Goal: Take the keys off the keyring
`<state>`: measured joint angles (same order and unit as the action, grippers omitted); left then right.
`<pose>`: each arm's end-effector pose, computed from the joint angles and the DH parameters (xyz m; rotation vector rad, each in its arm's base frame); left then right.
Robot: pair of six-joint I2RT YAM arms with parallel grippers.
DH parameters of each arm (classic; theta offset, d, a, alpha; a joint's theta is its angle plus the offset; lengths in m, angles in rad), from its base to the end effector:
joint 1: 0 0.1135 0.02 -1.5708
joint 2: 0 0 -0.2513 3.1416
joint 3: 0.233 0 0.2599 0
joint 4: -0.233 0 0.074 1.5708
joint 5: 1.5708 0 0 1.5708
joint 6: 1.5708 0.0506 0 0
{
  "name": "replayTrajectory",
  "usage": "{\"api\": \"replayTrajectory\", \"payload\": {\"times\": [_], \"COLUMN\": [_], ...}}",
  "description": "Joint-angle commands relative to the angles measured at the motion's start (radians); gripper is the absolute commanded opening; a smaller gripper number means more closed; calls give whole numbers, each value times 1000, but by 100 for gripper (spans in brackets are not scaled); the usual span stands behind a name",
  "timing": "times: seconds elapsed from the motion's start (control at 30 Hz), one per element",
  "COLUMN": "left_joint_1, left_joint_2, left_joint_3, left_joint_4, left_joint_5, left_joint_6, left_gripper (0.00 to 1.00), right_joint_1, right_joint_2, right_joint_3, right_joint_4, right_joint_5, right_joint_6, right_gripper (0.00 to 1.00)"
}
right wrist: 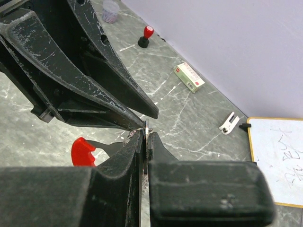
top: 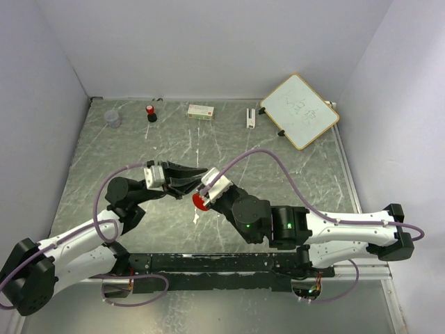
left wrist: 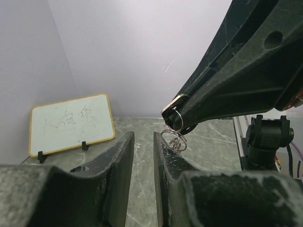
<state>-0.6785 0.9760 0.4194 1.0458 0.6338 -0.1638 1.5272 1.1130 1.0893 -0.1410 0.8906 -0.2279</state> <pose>0.1578 -0.1657 0.2929 0.8603 0.9102 -1.0772 0.0510 0.2656 0.3756 -0.7945 1.4783 0.2063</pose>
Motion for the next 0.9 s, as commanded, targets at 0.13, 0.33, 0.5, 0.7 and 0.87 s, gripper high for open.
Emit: {"api": "replayTrajectory", "payload": {"times": [0.13, 0.33, 0.5, 0.7, 0.87], "left_joint_1": [2, 2, 4, 4, 4], "left_joint_2": [-60, -104, -97, -68, -38], "left_joint_3": [5, 0, 2, 4, 10], "left_joint_4": [-81, -115, -91, -40, 1], "left_joint_5": [-9, -20, 17, 65, 106], "left_joint_6": [62, 78, 52, 9, -26], "left_gripper": [33, 34, 36, 37, 39], "right_joint_1": [9, 12, 14, 17, 18], "right_joint_2": [-25, -25, -23, -23, -22], "right_joint_3": [36, 36, 34, 31, 28], "right_joint_4": [28, 23, 23, 32, 40], "right_joint_5": [25, 30, 30, 30, 30], "right_joint_6": [-18, -10, -7, -12, -17], "right_gripper": [0, 0, 0, 0, 0]}}
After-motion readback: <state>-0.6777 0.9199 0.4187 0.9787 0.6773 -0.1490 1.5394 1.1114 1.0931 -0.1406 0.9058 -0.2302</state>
